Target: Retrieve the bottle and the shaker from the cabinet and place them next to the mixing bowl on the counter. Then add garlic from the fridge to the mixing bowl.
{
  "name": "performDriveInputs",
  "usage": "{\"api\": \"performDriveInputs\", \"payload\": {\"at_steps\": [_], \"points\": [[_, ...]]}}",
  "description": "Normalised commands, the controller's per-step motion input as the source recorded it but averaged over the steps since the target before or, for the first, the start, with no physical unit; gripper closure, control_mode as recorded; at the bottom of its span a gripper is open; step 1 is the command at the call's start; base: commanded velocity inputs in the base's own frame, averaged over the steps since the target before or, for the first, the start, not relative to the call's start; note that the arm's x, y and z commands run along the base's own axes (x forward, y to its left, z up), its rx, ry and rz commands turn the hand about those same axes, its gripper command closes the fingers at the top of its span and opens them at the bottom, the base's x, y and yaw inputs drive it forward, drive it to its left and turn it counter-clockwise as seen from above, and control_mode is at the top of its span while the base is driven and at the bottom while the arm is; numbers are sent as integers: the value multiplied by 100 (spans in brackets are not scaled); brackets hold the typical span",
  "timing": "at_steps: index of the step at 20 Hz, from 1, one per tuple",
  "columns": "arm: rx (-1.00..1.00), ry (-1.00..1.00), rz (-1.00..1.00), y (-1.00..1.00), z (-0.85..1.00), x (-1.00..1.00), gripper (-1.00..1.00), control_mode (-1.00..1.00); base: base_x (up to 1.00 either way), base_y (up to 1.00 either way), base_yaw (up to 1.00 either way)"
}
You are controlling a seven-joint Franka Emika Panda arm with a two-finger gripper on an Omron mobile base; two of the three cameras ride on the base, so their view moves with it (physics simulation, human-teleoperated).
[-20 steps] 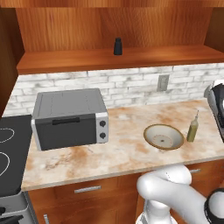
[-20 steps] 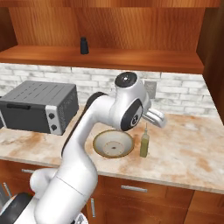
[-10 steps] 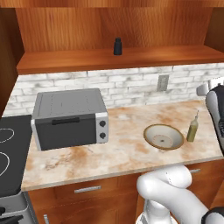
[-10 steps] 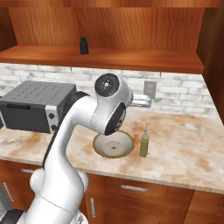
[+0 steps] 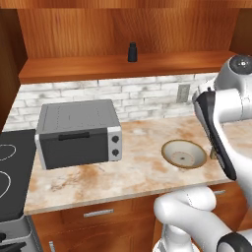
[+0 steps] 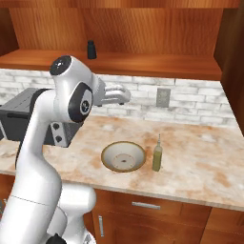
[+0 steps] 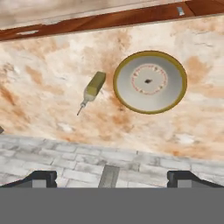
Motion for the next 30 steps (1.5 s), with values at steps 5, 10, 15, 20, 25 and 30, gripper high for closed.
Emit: {"api": "performDriveInputs", "payload": {"at_steps": [5, 10, 15, 20, 25, 30], "points": [[19, -9, -9, 79, 0, 2, -100, -100, 0, 0, 0], [10, -14, -1, 58, 18, 2, -100, -100, 0, 0, 0], [0, -18, 16, 43, 41, 1, -100, -100, 0, 0, 0], [0, -18, 29, 40, 46, 6, -100, -100, 0, 0, 0], [0, -14, 29, 29, 44, 11, -100, -100, 0, 0, 0], [-9, 2, 5, 29, 18, 35, -100, -100, 0, 0, 0]]}}
